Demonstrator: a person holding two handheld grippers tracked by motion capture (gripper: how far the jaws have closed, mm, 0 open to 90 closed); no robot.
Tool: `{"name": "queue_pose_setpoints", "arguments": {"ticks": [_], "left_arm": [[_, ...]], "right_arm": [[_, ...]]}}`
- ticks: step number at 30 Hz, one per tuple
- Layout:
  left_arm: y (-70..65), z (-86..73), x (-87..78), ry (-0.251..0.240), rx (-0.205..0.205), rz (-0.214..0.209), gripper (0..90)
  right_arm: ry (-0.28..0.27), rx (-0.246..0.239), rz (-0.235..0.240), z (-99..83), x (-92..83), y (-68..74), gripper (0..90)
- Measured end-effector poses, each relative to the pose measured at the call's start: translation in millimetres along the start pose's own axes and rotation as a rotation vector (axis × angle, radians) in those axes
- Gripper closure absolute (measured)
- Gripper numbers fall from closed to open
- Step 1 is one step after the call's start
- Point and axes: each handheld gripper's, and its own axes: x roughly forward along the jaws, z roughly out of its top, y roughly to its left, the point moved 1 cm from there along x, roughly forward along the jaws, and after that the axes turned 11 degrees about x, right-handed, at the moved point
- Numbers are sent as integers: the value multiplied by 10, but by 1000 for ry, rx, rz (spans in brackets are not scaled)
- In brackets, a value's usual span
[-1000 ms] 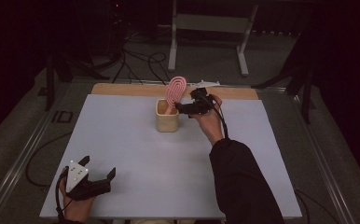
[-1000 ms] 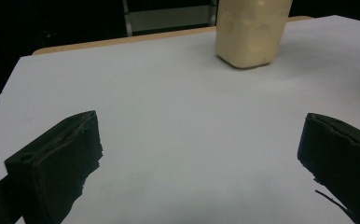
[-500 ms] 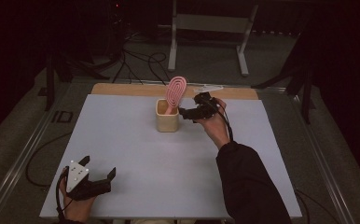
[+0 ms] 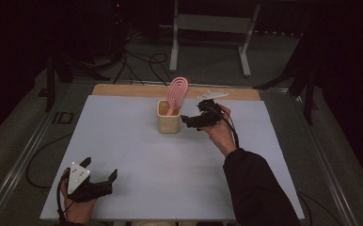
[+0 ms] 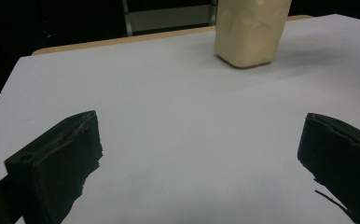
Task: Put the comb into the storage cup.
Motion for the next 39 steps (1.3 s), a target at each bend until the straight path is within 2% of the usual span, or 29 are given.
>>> {"name": "queue_pose_setpoints", "arguments": {"ticks": [4,5,14,20,21,29,33,39], "left_arm": [[-5,1,1,0,2,-1,0],[-6,-1,3,2,2,-1,0],[-8,-4,5,2,2,-1,0],[-1,-10,2,1,-1,0,0],[-2,-10,3,1,-2,0,0],[-5,-11,5,2,1,0,0],[-4,-10,3,2,1,0,0],[-5,-9,1,-3,-1,0,0]], "right_arm": [[-7,26,27,-25,-56,-9,86],[-15,46,48,-39,-95,-21,86],[-24,36,39,-129,-219,-52,85],[-26,44,51,-219,-286,-71,85],[-24,31,46,-256,-310,-70,85],[-43,37,39,-377,-424,-88,84],[-41,21,23,-470,-479,-105,85],[-62,24,15,-623,-550,-81,85]]}}
